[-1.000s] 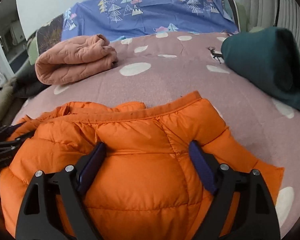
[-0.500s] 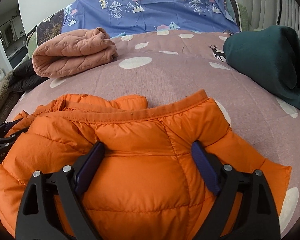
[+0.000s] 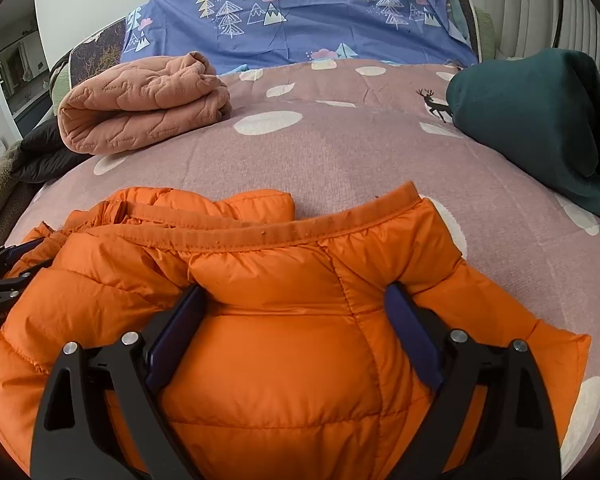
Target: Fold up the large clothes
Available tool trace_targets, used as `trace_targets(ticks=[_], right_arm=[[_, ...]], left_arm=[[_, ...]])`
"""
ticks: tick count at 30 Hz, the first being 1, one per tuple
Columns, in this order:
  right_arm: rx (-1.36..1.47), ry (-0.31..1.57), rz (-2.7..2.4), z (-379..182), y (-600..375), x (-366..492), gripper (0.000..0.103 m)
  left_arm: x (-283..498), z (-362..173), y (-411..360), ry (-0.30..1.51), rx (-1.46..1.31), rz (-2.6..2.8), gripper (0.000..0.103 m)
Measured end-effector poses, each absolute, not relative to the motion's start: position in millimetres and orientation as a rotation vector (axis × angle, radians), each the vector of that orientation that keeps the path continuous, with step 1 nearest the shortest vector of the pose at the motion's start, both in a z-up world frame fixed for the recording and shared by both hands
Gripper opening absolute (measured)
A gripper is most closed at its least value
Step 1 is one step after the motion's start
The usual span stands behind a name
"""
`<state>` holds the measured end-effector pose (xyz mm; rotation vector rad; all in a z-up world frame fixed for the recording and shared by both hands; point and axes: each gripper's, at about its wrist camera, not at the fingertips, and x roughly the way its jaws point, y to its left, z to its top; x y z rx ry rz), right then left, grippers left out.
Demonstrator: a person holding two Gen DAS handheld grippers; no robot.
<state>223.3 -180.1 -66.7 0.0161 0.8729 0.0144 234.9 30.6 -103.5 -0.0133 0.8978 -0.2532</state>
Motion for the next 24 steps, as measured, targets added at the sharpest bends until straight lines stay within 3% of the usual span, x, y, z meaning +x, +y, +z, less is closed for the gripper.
trace_targets(ticks=[7, 14, 20, 24], right_arm=[[-0.089, 0.87, -0.07, -55, -169, 215, 0.092], [-0.082, 0.768, 0.006, -4, -158, 135, 0.092], [-0.081, 0.825, -0.038, -60, -159, 123, 0.098], [-0.106, 0.824, -0.065, -65, -154, 126, 0.098]], left_arm=[[227, -91, 24, 0.917, 0.067, -0.186, 0.084], [162, -49, 32, 0.85, 0.05, -0.291, 0.082], [132, -90, 24, 0.828, 0.132, -0.299, 0.089], [132, -96, 19, 0.821, 0.147, -0.269, 0.089]])
